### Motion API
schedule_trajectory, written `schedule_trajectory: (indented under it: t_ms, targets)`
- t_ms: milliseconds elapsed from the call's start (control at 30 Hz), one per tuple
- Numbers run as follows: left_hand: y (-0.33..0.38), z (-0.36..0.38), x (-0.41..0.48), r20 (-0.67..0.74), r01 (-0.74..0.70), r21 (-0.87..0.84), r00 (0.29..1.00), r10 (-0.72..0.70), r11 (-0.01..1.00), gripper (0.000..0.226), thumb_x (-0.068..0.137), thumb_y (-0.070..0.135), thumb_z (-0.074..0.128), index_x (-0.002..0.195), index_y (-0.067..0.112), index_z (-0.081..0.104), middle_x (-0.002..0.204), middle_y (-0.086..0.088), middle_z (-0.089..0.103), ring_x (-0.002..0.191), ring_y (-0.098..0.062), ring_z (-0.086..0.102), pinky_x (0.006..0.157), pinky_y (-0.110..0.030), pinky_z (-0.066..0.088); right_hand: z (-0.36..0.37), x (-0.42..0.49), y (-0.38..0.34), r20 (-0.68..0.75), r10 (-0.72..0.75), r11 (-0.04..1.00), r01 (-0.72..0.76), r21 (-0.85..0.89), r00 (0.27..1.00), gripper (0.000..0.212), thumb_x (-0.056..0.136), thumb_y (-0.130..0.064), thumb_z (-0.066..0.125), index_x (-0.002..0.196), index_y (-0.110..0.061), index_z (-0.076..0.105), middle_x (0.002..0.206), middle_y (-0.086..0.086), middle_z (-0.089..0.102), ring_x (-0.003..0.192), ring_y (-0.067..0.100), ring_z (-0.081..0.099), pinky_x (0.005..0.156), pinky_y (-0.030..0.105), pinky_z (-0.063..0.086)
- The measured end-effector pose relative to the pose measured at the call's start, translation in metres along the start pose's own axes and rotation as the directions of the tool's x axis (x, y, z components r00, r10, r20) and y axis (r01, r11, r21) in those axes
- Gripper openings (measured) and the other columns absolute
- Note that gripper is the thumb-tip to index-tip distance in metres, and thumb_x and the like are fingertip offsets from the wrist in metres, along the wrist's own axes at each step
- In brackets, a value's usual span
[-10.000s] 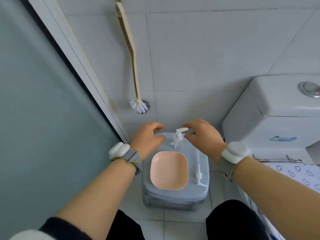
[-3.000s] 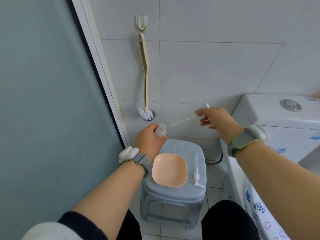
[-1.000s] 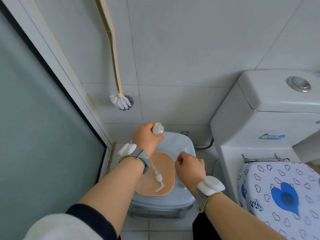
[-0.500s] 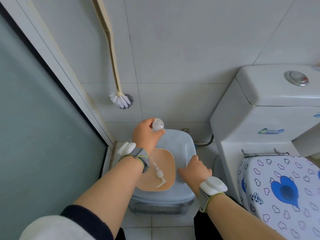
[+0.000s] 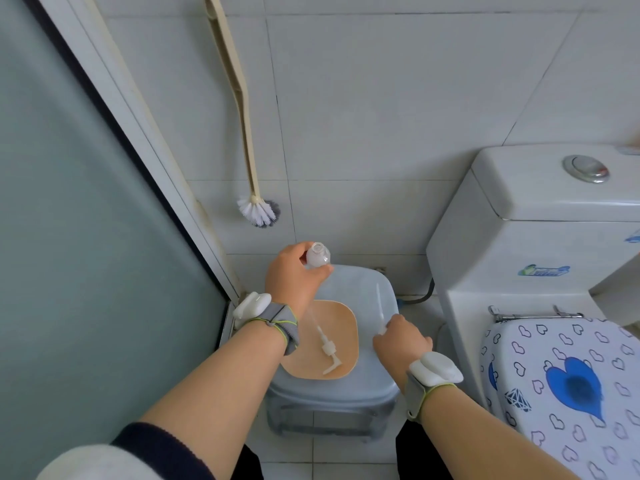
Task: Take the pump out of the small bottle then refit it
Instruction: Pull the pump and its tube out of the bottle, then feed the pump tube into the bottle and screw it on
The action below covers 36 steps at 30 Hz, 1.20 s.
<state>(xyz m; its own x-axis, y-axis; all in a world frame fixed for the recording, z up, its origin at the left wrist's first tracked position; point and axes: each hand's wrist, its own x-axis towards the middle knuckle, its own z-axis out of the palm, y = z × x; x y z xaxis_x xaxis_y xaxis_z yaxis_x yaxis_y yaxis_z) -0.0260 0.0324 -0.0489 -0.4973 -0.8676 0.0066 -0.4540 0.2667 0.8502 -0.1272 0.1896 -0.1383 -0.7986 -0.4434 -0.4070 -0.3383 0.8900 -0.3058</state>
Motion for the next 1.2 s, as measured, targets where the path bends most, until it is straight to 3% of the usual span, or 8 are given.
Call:
schedule_trajectory:
  t_ms: [167,333,433,533,733,900,1200]
  targets:
    - [0.009,-0.012,-0.009,-0.024,-0.002,-0.017,1.0,0.002,1.0,0.032,0.07,0.022,0.078,0.099,0.022,0.067,0.097,0.002,0.066,0.088,-0.016,0.061,0.077,-0.027,0.046,-0.035,-0.002,-0.027,-0.184,-0.067,0.986,0.093,0.136,0.981,0.032,0.081,-0.021,0.051,0.111,-0.015,0.059,0.108,0.004,0.059,0.08,0.023,0.051,0.08,0.033,0.028]
    - [0.018,-0.023,-0.021,-0.058,0.045,-0.041,0.997,-0.048,0.998,0.027,0.07,0.022,0.075,0.091,0.022,0.057,0.081,0.007,0.064,0.078,-0.02,0.062,0.067,-0.028,0.045,-0.094,-0.03,-0.058,-0.407,-0.173,0.894,0.316,0.317,0.897,0.013,0.081,-0.023,0.053,0.09,-0.015,0.047,0.082,0.001,0.061,0.061,0.012,0.044,0.079,0.038,0.037]
    - [0.02,-0.029,-0.029,-0.059,0.05,-0.054,0.997,-0.053,0.997,0.028,0.071,0.021,0.073,0.094,0.018,0.057,0.083,-0.001,0.067,0.08,-0.026,0.063,0.072,-0.035,0.05,-0.133,-0.054,-0.077,-0.39,-0.267,0.833,0.415,0.367,0.881,0.014,0.085,-0.026,0.052,0.095,-0.017,0.056,0.088,0.002,0.064,0.079,0.023,0.056,0.095,0.047,0.042]
    - [0.02,-0.034,-0.033,-0.056,0.047,-0.051,0.997,-0.05,0.998,0.027,0.072,0.024,0.073,0.094,0.021,0.058,0.084,0.0,0.068,0.081,-0.025,0.065,0.075,-0.036,0.052,-0.164,-0.074,-0.096,-0.404,-0.295,0.785,0.461,0.413,0.866,0.016,0.083,-0.026,0.053,0.094,-0.019,0.062,0.089,0.001,0.066,0.09,0.026,0.06,0.097,0.05,0.044]
    - [0.021,-0.047,-0.044,-0.062,0.03,0.008,0.998,-0.029,1.0,0.024,0.073,0.029,0.072,0.093,0.027,0.059,0.085,0.002,0.069,0.08,-0.023,0.064,0.075,-0.035,0.052,-0.204,-0.107,-0.114,-0.436,-0.386,0.745,0.553,0.372,0.813,0.014,0.076,-0.03,0.055,0.081,-0.019,0.059,0.064,-0.004,0.059,0.077,0.03,0.061,0.088,0.048,0.049]
    - [0.021,-0.053,-0.053,-0.065,-0.005,0.026,0.998,0.007,1.0,0.022,0.073,0.026,0.07,0.085,0.035,0.055,0.08,0.007,0.066,0.077,-0.02,0.063,0.069,-0.031,0.048,-0.216,-0.118,-0.12,-0.404,-0.455,0.744,0.588,0.319,0.794,0.014,0.074,-0.03,0.057,0.076,-0.016,0.057,0.057,-0.005,0.054,0.059,0.018,0.05,0.074,0.034,0.038]
    - [0.025,-0.057,-0.06,-0.062,-0.035,0.07,0.997,0.039,0.997,0.021,0.074,0.022,0.07,0.094,0.024,0.063,0.086,0.0,0.069,0.08,-0.024,0.062,0.07,-0.033,0.049,-0.21,-0.121,-0.123,-0.312,-0.506,0.788,0.578,0.212,0.804,0.017,0.075,-0.03,0.059,0.08,-0.014,0.061,0.062,-0.005,0.055,0.064,0.018,0.052,0.079,0.035,0.042]
